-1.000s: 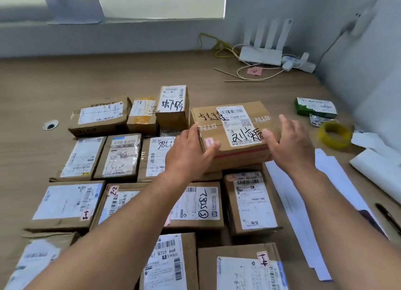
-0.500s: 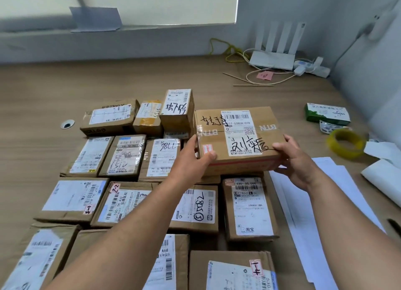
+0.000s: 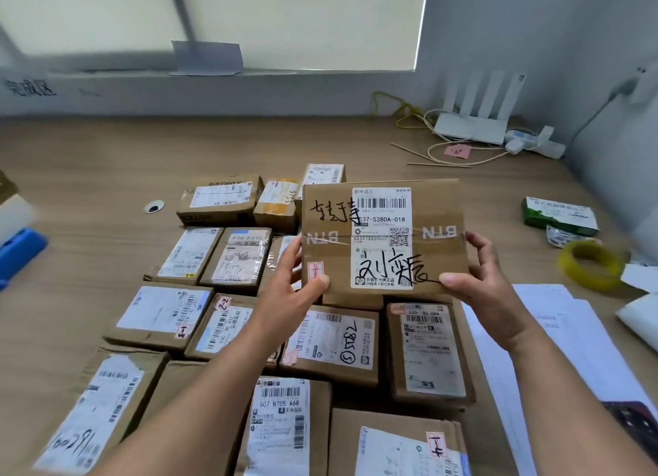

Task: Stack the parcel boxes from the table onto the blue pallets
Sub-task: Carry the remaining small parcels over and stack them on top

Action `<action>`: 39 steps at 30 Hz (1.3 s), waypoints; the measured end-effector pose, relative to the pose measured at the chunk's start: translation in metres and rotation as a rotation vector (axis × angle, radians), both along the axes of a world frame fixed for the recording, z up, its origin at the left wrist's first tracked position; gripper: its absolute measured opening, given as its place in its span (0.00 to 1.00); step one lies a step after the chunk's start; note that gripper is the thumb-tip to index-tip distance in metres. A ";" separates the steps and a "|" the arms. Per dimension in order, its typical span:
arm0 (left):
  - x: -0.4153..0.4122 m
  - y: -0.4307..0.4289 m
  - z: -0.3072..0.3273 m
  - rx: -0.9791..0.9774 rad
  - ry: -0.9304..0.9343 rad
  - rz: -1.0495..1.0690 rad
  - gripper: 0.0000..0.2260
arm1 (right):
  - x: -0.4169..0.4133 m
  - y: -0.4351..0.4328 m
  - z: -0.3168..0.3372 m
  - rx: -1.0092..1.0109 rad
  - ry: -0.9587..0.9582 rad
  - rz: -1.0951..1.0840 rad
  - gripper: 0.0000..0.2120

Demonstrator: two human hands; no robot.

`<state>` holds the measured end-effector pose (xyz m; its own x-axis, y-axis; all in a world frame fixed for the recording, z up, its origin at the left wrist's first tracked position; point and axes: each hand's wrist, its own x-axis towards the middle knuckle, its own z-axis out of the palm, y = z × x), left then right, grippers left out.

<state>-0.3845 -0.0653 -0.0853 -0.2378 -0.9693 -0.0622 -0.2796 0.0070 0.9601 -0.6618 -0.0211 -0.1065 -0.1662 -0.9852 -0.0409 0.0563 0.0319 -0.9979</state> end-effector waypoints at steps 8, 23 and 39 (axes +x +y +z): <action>0.092 0.015 0.023 -0.110 -0.016 0.079 0.26 | 0.090 0.002 0.024 -0.077 0.047 0.100 0.40; 0.348 0.071 0.055 -0.196 -0.042 0.304 0.17 | 0.327 -0.005 0.059 -0.148 -0.017 0.247 0.40; 0.582 0.165 0.039 -0.295 -0.779 0.736 0.32 | 0.568 0.022 0.063 -0.079 0.020 0.458 0.37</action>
